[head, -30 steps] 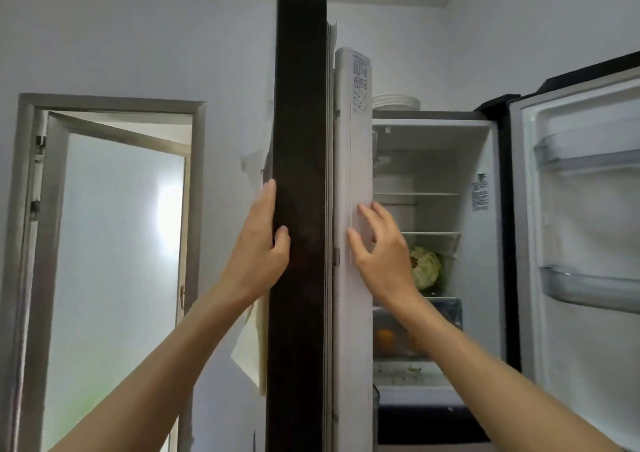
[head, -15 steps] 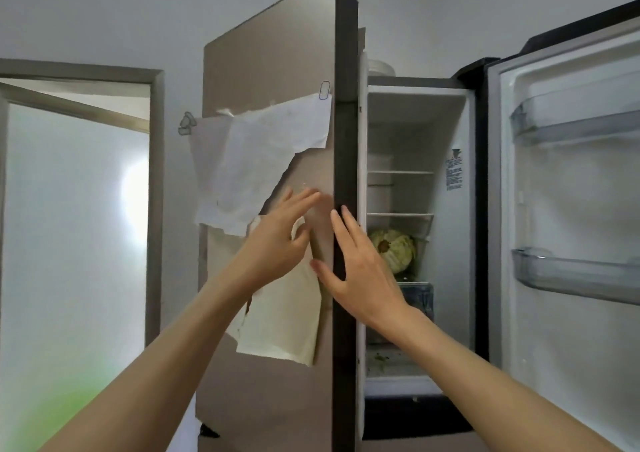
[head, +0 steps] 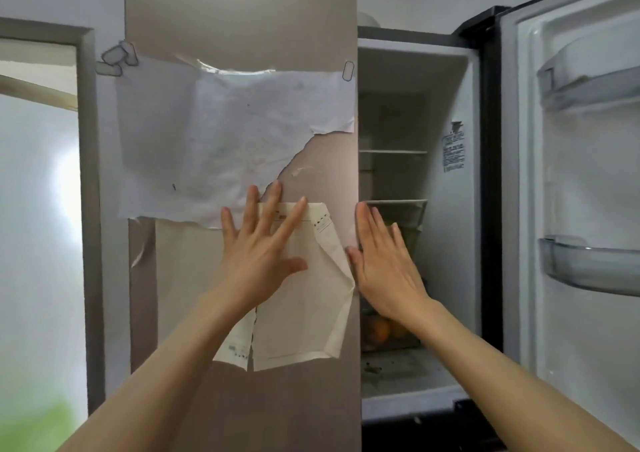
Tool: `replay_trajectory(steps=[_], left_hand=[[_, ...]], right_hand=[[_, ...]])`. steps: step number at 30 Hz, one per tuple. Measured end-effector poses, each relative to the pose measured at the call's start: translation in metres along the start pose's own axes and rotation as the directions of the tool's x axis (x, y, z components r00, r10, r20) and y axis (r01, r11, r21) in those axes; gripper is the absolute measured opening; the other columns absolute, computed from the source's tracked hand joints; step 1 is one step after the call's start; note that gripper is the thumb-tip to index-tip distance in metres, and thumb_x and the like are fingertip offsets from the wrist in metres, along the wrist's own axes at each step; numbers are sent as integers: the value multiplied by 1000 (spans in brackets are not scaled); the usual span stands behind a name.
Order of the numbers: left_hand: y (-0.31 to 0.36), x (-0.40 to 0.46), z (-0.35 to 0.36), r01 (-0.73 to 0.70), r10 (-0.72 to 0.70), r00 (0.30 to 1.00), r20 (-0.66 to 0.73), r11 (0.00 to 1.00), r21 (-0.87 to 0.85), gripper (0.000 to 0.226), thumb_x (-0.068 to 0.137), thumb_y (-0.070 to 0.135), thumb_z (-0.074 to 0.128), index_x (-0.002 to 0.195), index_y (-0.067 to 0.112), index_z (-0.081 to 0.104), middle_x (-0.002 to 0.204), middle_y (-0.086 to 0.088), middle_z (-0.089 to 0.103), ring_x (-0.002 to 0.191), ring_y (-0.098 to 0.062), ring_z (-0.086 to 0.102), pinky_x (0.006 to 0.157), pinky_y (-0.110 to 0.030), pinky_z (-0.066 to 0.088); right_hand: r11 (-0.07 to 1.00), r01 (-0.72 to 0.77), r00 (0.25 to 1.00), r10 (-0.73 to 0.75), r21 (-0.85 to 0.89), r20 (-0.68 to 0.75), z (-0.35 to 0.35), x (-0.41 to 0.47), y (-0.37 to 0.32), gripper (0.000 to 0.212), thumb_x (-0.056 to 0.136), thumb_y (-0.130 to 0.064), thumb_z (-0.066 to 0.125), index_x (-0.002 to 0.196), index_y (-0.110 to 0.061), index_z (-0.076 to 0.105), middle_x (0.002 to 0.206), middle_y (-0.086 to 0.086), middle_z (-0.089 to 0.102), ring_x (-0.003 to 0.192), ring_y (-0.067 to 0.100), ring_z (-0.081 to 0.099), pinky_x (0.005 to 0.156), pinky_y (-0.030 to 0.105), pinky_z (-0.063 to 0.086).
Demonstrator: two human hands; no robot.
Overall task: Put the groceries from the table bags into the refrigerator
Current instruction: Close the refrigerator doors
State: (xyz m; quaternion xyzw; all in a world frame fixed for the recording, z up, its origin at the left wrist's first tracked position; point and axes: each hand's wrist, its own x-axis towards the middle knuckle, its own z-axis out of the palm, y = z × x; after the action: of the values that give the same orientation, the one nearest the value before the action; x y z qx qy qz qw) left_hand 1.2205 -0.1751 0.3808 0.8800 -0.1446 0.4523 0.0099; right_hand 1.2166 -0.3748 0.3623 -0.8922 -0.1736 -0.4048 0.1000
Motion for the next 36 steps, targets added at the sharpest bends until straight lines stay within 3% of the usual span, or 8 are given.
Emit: replay_trajectory(steps=[7,16,20,26,32,36], left_hand=[[4,5,4,14,-13,1000,-3,999,36,91,83,52,55,144,39,-11,152,4,-27,133,-21,-34,107,-56,-15],[8,13,16,44,-46,999,22,995,87,91,85,53,52,142,38,-17,150,2,-31,131,-24,-37,106,-59,-15],[10,12,11,40,-43,998,40,997,69,89,85,52,52,143,38,-14,153,0,-26,136,-27,-32,107,-59,-14],[33,6,-4,79,-79,997,23,996,-33,62,96,38,39,147,35,4,155,-3,-19,140,-29,-24,109,-61,-9],[120,-3,-18,-81,73,997,-38,960,-269,56,98,34,33,147,32,7,156,-1,-17,139,-22,-26,112,-43,-11],[196,-2,-27,-226,231,973,-30,906,-357,57,97,28,37,148,25,11,157,-3,-7,143,-22,-15,116,-42,-1]], right_hand=[[998,-24,1000,25,-55,9,14,11,12,58,93,-46,4,133,-25,-31,154,-1,-21,136,8,-23,116,38,-10],[991,-91,993,98,-102,72,23,24,20,60,98,-47,12,133,-28,-33,155,3,-22,134,15,-28,114,42,-11],[990,-86,993,95,-116,76,18,22,19,59,99,-45,14,135,-28,-30,156,2,-17,142,18,-20,115,43,-9],[974,-68,995,82,-216,60,-17,-3,30,57,100,-39,19,146,-26,-13,157,0,-14,144,19,-16,115,43,-10],[932,-79,996,91,-355,16,-90,-54,67,56,100,-37,23,150,-21,1,159,2,-3,145,19,-8,116,44,-7],[884,-142,988,152,-445,-14,-148,-96,108,55,100,-35,27,149,-16,13,158,5,10,146,22,1,116,44,-2]])
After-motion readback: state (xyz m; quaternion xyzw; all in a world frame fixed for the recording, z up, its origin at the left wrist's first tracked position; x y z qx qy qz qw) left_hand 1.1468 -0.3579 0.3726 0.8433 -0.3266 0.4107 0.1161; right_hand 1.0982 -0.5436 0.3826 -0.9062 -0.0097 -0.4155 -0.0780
